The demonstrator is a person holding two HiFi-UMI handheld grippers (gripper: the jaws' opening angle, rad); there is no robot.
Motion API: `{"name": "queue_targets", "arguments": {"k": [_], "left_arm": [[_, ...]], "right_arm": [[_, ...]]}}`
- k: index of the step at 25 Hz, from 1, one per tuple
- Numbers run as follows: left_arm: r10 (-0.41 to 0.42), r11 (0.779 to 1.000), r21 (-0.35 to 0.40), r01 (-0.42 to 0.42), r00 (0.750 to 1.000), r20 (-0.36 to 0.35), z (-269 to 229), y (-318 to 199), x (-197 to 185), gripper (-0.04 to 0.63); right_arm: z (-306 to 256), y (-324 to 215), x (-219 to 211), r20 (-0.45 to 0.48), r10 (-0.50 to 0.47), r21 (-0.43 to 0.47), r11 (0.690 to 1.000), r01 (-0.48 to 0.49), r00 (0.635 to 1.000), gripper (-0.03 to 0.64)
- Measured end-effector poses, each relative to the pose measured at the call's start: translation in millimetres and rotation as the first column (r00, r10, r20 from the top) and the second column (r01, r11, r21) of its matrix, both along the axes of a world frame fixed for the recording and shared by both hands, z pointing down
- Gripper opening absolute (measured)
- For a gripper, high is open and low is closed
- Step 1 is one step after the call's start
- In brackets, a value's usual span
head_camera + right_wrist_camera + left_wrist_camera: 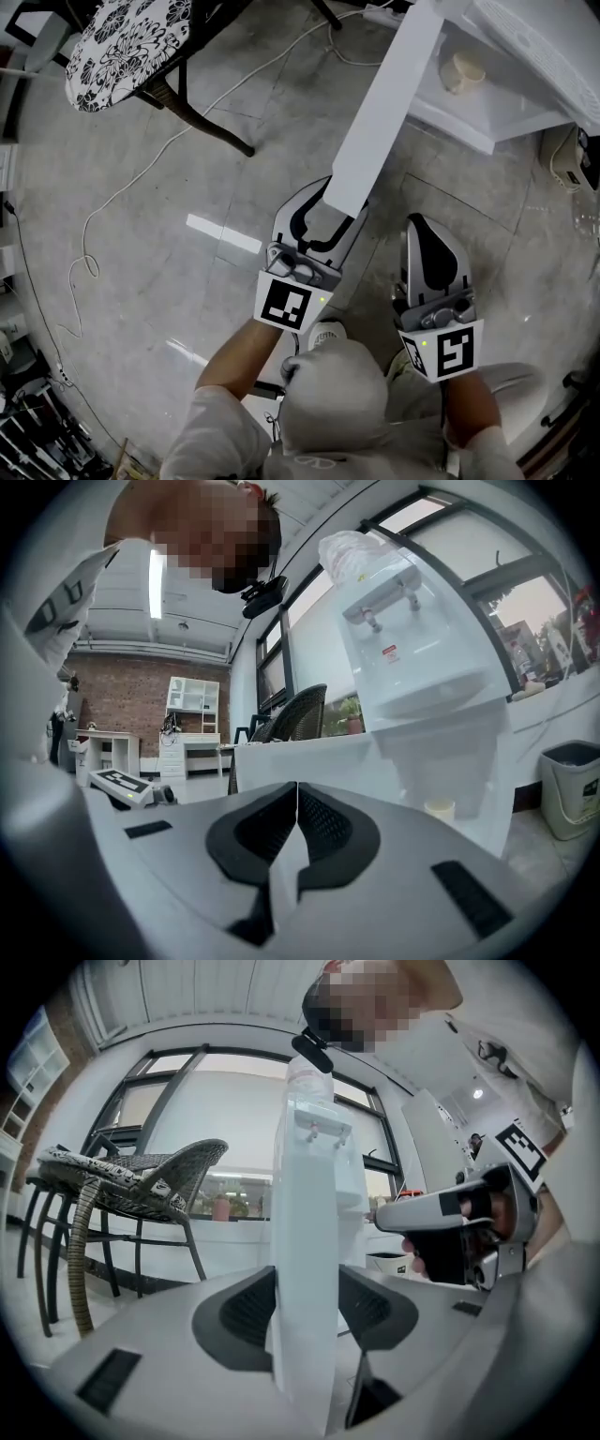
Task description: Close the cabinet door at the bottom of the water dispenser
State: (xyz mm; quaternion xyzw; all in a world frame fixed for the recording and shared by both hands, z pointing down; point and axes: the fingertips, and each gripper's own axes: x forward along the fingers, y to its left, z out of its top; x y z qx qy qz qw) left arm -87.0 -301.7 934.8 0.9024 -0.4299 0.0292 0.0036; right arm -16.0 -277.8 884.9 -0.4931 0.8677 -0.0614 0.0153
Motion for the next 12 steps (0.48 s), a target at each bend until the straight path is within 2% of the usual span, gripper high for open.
{"name": "queue_targets", "arguments": {"k": [6, 12], "left_arm": [[-0.028, 0.999, 0.014, 0.029, 1.0, -0.011, -1, 2, 4, 0.198], [-0.017, 0.999, 0.03, 0.016, 1.0, 0.015, -3, 9, 16, 0.202]], "right_arm": [[12, 4, 23, 0.003, 0.059, -0.006, 0.998, -0.059, 0.998, 0.014], [10, 4, 59, -0.002, 0.129, 0.002, 0.992, -0.129, 0.992, 0.014]]}}
